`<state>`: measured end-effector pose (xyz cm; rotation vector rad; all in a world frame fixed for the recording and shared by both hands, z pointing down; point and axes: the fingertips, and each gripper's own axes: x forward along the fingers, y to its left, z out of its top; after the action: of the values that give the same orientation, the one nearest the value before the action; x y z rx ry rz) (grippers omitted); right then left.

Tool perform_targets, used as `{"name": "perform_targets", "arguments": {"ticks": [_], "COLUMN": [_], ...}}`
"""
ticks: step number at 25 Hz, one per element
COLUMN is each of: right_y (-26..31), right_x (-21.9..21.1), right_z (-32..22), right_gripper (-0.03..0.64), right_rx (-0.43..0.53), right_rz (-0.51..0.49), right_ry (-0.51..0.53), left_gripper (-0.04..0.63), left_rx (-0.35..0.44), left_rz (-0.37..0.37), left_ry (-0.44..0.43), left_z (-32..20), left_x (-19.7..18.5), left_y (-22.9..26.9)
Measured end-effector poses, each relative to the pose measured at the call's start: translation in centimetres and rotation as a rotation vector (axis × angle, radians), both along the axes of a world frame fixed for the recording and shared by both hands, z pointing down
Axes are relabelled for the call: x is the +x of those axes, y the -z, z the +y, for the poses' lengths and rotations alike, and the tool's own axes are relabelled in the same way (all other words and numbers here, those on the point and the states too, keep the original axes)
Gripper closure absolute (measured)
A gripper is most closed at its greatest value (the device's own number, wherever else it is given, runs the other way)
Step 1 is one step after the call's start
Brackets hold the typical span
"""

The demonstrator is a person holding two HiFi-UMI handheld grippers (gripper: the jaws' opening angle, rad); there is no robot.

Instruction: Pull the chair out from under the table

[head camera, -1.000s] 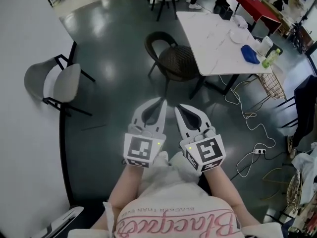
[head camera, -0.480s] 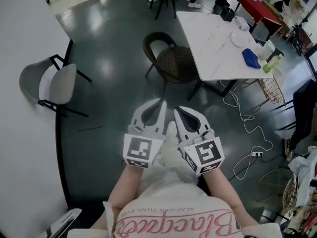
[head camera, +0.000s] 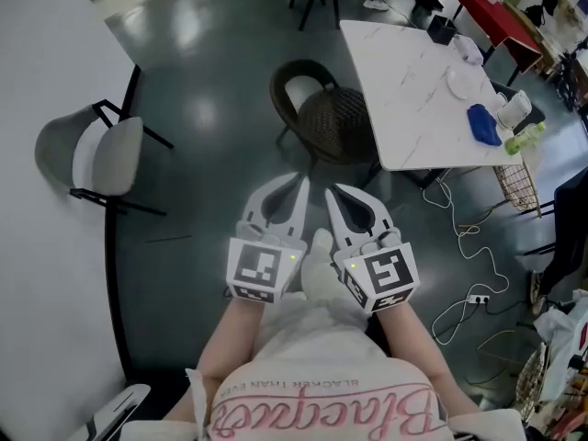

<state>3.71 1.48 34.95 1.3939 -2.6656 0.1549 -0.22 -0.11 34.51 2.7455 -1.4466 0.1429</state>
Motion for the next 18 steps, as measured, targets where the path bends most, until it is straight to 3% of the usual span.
{"name": "perform_targets", "arguments": {"ticks": [11, 18], "right_y": [-0.7, -1.5], "right_x": [1.9, 3.0], "right_z": [-13.6, -21.3], "right_gripper": [0.614, 0.614], "right_rx": [-0.034, -0.057], "right_rz": [-0.029, -0.009], "right_ry": [0.031, 0.07], "left_gripper": [0.591, 0.591], "left_rx": [-0.032, -0.128], "left_rz": [0.001, 0.028], "left_ry": [0.045, 0.134], "left_z": [-12.6, -21.1], "left_x": [1.4, 1.1], "left_y": [-0.4, -2.6]}}
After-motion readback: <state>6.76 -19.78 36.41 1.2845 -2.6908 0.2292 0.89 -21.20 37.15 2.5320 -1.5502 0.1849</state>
